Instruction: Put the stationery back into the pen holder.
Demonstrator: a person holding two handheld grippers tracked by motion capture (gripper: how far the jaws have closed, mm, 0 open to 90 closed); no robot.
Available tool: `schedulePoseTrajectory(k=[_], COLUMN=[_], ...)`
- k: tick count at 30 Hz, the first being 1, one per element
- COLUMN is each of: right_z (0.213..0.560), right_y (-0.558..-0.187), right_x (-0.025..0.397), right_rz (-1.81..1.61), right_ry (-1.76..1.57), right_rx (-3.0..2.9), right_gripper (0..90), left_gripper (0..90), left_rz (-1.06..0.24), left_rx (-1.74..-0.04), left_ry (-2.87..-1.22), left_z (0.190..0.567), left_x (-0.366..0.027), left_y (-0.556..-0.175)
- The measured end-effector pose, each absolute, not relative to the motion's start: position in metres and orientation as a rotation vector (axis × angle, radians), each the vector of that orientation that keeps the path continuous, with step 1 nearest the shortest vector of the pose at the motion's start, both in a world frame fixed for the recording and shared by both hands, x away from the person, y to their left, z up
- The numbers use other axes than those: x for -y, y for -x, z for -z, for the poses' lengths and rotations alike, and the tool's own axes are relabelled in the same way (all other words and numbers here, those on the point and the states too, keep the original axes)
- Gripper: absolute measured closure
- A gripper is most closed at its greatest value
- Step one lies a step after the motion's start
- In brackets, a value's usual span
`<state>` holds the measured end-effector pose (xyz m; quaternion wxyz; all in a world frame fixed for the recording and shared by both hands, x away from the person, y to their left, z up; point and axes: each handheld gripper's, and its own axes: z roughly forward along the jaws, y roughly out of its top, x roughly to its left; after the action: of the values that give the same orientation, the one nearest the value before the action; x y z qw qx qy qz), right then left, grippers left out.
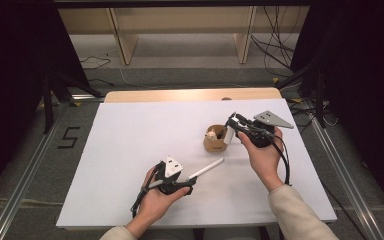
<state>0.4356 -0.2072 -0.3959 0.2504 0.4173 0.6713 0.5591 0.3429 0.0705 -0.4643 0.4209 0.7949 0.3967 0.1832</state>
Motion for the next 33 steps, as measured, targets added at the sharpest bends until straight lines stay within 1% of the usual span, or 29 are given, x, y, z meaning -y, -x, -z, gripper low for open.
schedulePoseTrajectory(k=[8,33], right_z=[0.393,0.407], right_y=[-0.445,-0.46], right_x=[0.2,0.19], right_rz=[-1.517,-1.439], right_ry=[-1.12,-1.105], right_rx=[-1.797,-1.813], right_gripper=[65.1,65.0], left_gripper=[33.2,33.5], left_rz=[-0.458,-0.454], left_rx=[-0.993,-0.987], left_ry=[-1.995,-1.995], left_z=[0.464,0.467], left_x=[-0.071,-0.069], left_y=[-0.343,-0.343])
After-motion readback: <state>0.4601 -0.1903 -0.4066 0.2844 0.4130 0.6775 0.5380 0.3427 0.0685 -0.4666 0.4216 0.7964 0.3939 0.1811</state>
